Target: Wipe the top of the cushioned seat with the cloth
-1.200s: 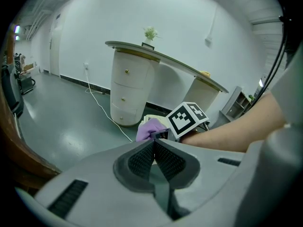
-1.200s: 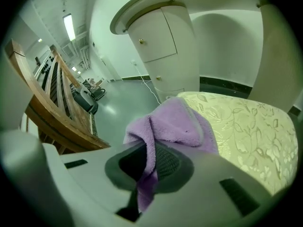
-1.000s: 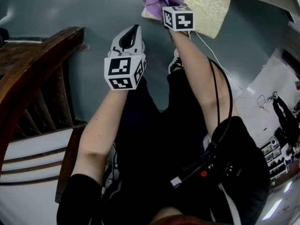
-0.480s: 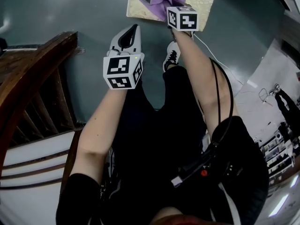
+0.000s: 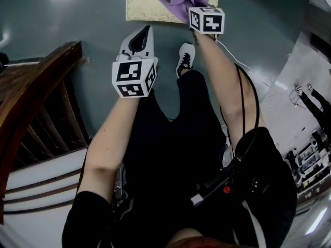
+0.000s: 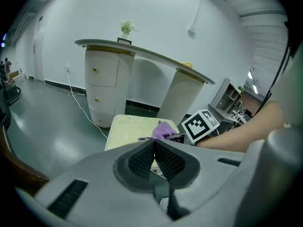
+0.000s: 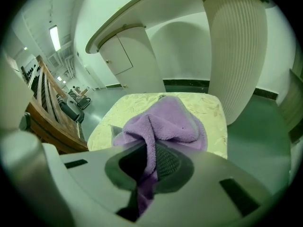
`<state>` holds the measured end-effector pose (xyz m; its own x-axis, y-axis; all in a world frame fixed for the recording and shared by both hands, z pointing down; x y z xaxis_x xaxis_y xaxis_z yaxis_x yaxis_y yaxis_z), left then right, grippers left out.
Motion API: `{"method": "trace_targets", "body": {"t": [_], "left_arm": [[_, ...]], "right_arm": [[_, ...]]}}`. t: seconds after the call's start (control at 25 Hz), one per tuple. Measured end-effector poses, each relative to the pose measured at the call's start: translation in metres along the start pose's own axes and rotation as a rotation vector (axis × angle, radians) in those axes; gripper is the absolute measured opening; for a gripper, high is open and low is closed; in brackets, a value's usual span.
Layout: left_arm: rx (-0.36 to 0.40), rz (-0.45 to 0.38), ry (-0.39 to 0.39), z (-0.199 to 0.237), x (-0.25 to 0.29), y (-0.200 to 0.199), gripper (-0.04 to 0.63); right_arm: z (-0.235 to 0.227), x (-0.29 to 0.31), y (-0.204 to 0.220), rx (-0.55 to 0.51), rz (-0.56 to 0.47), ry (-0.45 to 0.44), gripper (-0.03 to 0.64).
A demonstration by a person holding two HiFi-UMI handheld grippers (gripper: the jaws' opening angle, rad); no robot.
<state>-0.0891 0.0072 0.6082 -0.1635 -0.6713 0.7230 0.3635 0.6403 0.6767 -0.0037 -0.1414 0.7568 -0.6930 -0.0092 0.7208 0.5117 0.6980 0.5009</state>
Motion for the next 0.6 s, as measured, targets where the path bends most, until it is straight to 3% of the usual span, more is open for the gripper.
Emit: {"method": "trace_targets", "body": {"t": [0.28,0.44,0.6], "left_arm": [[0.040,0.013,0.028,-0.021,0.000,0.006,0.005],[0.060,0.015,0.089,-0.034,0.001,0.004,0.005],[0.079,-0.001,0.143,-0.039,-0.002,0.001,0.005]], "right_arm": [[-0.041,-0.034,0.015,0.020,-0.016,0.052,0.023],[-0.067,-0.057,0.019,-0.001,0.018,0.152,0.023],[-0.104,-0.091,0.037,0.102,0.029,0.304,0.022]]}}
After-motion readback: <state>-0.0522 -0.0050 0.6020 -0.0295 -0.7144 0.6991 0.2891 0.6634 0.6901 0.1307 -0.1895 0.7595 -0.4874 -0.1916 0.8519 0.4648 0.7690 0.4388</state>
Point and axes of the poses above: the fingertips, and each gripper's own axes: x forward along the fingers, z to its left, y out of its underside, the point moved 2 cm from there along -x, backward along the fingers, and after that the axes turned 13 degrees about -y, right-handed, at the moved point
